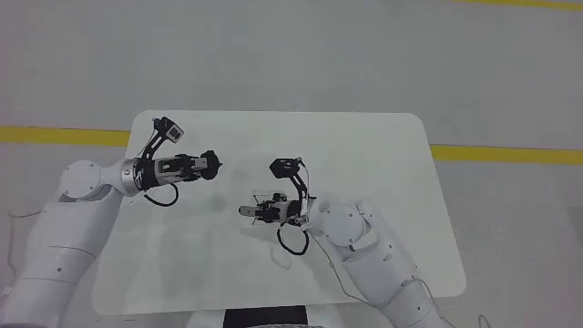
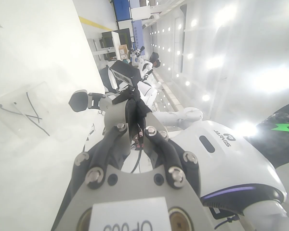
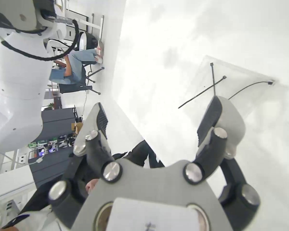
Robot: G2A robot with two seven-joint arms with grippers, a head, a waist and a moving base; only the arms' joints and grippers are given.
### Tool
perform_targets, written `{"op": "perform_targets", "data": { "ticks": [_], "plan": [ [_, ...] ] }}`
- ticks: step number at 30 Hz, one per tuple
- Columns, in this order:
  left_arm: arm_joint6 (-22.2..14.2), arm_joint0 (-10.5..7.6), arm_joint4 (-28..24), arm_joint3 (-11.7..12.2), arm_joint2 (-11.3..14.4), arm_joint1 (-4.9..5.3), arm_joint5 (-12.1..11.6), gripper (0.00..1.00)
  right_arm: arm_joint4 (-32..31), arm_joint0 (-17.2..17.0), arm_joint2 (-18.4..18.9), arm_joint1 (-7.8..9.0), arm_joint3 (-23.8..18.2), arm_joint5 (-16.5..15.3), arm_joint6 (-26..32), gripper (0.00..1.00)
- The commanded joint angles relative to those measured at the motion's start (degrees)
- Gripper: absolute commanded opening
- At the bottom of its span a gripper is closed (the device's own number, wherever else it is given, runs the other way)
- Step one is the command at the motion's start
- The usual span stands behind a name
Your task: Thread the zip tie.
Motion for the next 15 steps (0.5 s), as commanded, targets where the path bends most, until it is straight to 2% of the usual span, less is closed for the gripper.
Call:
{"op": "perform_targets", "data": {
  "ticks": [1, 3, 6, 7, 12, 15],
  "plan": [
    [0.0, 0.0, 0.0, 0.0, 0.0, 0.0, 0.0, 0.0, -2.54, 0.43, -0.78, 0.17, -0.58, -0.44, 1.15, 1.0],
    [0.0, 0.0, 0.0, 0.0, 0.0, 0.0, 0.0, 0.0, -7.19, 1.58, -1.78, 0.35, -1.96, 1.81, 3.23, 1.0],
    [0.0, 0.0, 0.0, 0.0, 0.0, 0.0, 0.0, 0.0, -17.37, 3.48, -4.8, 0.34, -4.27, 7.52, 5.49, 1.0],
    [0.0, 0.0, 0.0, 0.0, 0.0, 0.0, 0.0, 0.0, -18.55, 3.86, -5.9, 0.21, -4.82, 8.6, 6.27, 1.0],
    [0.0, 0.0, 0.0, 0.0, 0.0, 0.0, 0.0, 0.0, -26.53, 8.37, -12.06, -0.75, -5.15, 12.78, 12.36, 1.0],
    [0.0, 0.0, 0.0, 0.0, 0.0, 0.0, 0.0, 0.0, -29.56, 11.13, -14.52, -1.47, -3.76, 13.59, 17.6, 1.0]
  ]
}}
